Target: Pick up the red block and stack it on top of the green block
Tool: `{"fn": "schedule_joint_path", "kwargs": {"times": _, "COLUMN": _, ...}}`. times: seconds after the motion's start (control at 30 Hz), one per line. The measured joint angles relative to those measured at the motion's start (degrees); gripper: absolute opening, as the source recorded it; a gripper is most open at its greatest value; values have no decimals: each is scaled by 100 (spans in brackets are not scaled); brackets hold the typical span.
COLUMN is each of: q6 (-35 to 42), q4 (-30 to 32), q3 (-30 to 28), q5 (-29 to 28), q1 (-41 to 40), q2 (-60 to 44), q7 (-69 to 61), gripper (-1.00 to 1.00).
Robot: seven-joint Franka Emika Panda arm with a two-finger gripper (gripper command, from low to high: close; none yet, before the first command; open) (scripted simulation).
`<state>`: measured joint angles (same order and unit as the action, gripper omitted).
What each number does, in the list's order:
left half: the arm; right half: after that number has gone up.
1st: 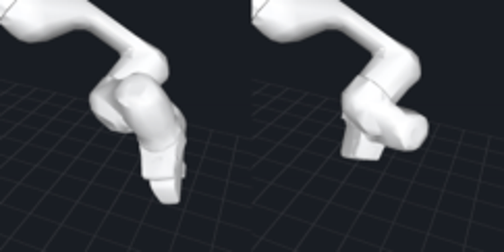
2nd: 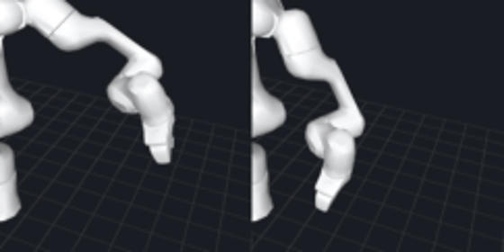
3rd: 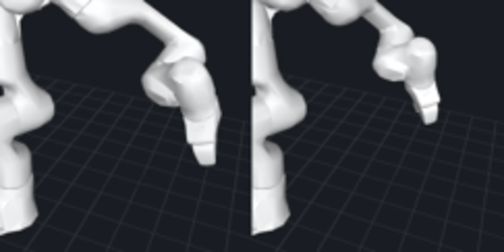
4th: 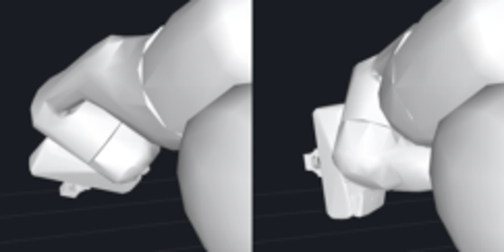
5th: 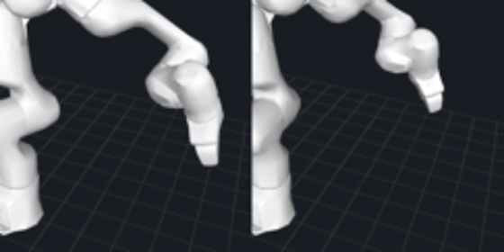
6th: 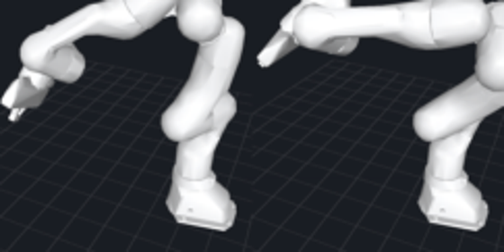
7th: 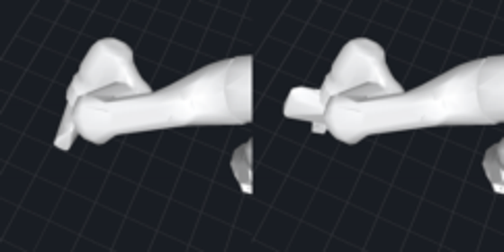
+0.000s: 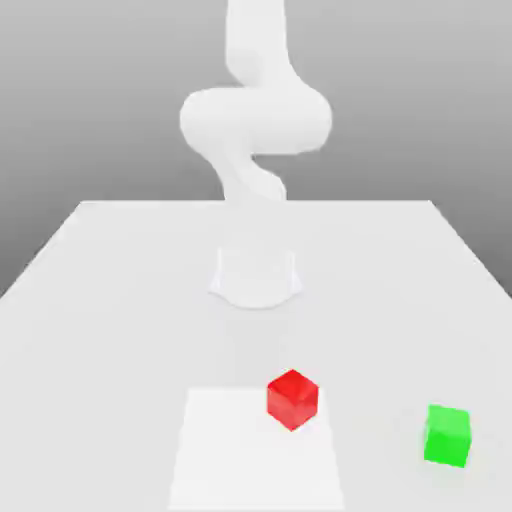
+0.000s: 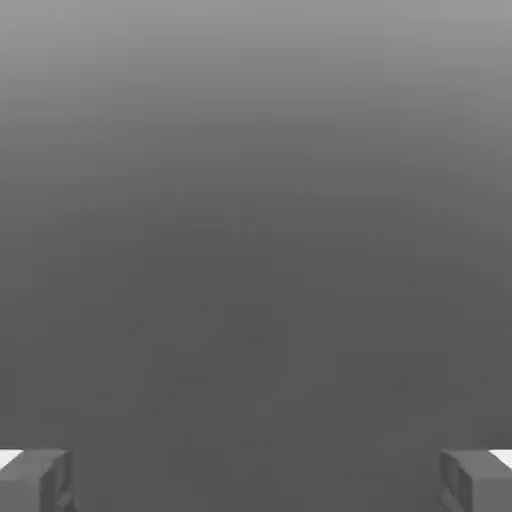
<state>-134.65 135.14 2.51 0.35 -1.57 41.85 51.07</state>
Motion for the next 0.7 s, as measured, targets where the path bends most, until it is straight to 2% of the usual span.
{"fn": "schedule_joint_path", "kwargs": {"times": 0.33, "q6": -1337, "q4": 1526, "q3": 1036, "q5": 109, "q1": -607, "q2": -1928, "q7": 2510, "gripper": 0}}
{"fn": "schedule_joint_path", "kwargs": {"times": 0.57, "q6": -2433, "q4": 2715, "q3": 1526, "q5": 246, "q1": -786, "q2": -3534, "q7": 4489, "gripper": 0}}
{"fn": "schedule_joint_path", "kwargs": {"times": 0.7, "q6": -3022, "q4": 2834, "q3": 1477, "q5": -170, "q1": -797, "q2": -4290, "q7": 5150, "gripper": 0}}
